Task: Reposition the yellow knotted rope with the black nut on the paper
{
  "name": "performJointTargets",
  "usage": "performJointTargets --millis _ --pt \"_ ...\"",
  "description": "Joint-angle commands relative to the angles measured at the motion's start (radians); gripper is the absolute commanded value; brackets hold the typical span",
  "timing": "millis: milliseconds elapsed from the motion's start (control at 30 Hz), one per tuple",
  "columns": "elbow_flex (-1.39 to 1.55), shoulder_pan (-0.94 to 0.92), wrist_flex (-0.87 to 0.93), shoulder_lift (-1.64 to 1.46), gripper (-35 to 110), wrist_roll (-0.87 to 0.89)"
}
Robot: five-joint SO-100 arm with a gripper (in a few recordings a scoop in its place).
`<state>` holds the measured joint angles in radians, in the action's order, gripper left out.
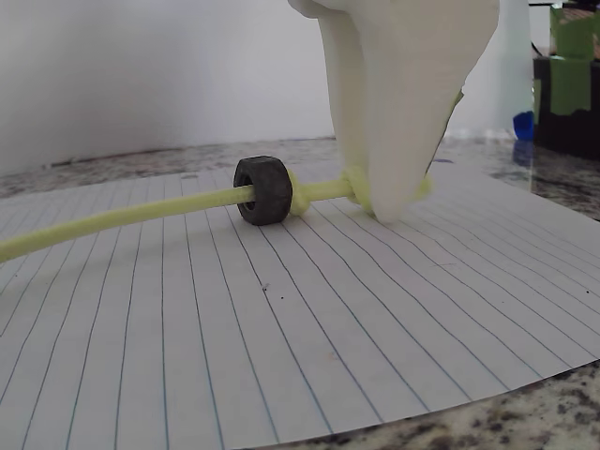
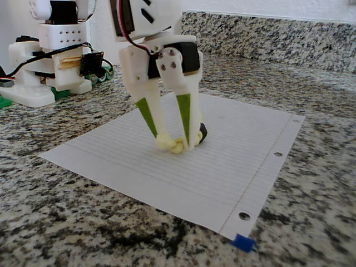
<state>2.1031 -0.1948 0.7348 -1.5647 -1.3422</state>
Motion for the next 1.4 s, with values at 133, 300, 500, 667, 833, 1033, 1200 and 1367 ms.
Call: performJointTargets --millis 133,300,500,667,833,1033,1200,1367 --pt "-0.049 0.04 -0.003 -0.006 34 -0.008" --pt "-0.095 0.044 0.029 0.011 34 -0.028" --pt "-0.1 0.021 0.041 0.011 34 -0.028" --pt "-0.1 -0.003 0.034 0.037 33 -0.031" --pt "-0.112 -0.012 0.035 0.069 33 -0.031" --pt "-0.135 -0.002 0.044 0.072 33 -0.031" --pt "-0.138 0.026 0.058 0.074 33 -0.031" --pt "-0.138 0.044 0.071 0.072 33 -0.031"
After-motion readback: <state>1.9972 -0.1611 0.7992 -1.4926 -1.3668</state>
